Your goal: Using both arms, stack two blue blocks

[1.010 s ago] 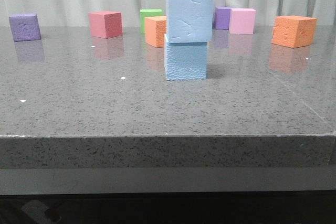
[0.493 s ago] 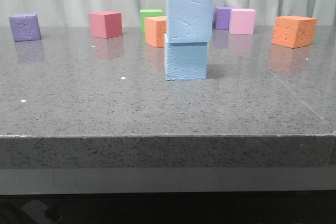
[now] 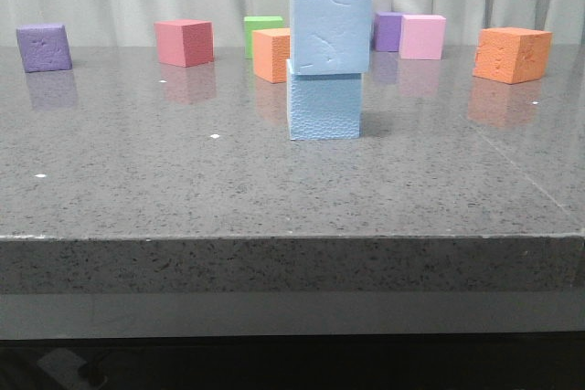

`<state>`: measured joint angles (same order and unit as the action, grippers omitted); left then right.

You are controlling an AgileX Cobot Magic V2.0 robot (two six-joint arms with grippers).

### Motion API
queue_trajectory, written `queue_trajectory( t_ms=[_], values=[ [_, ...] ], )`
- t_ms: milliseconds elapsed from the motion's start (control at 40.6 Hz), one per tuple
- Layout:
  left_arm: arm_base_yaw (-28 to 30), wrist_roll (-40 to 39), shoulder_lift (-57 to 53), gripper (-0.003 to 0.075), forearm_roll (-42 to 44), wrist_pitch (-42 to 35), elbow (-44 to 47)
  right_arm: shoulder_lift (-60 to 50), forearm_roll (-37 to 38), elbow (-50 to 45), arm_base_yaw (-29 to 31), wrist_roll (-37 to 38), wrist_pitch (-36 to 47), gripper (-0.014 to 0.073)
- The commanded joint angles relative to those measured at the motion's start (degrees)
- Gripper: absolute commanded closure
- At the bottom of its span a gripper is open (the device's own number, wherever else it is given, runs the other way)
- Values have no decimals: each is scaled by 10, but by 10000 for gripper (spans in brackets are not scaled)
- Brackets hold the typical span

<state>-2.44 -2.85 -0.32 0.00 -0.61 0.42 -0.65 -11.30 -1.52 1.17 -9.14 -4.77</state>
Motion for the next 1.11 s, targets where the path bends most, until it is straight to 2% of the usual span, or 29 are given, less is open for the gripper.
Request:
queue_trajectory(
  t_ms=[0,172,1084],
  values=[
    [0,1,-9,741,-4,-48,1,-10,4,3,3,-1,57,713],
    [0,1,-9,741,-4,-48,1,-10,98,3,3,81,75,713],
    [0,1,-9,741,-4,-48,1,-10,96,3,3,97,74,713]
  ],
)
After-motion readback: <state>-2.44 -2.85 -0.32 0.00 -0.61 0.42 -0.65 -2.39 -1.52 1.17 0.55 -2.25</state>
